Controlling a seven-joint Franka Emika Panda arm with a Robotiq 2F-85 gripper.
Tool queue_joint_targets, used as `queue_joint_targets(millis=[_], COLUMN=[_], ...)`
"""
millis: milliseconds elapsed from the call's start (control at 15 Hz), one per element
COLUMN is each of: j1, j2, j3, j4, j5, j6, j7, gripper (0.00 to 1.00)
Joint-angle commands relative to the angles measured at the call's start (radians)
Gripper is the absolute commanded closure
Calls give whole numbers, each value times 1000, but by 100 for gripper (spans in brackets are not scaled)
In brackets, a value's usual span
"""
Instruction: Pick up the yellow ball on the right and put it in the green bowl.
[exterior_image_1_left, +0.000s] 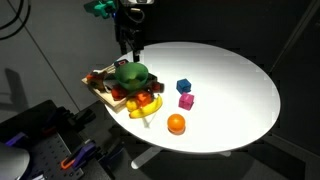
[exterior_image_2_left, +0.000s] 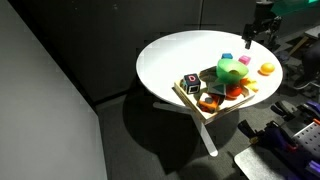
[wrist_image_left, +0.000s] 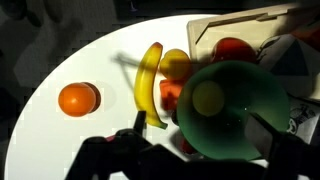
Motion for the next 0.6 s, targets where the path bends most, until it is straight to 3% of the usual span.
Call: queue_joint_targets(millis=[0,533], j1=[-14,-21], j2=[-89,-182], j3=[4,7], j4=[-39,-23], j5=[-1,-9], j6=[-64,-330], j7=[9,-9], gripper=[0,0])
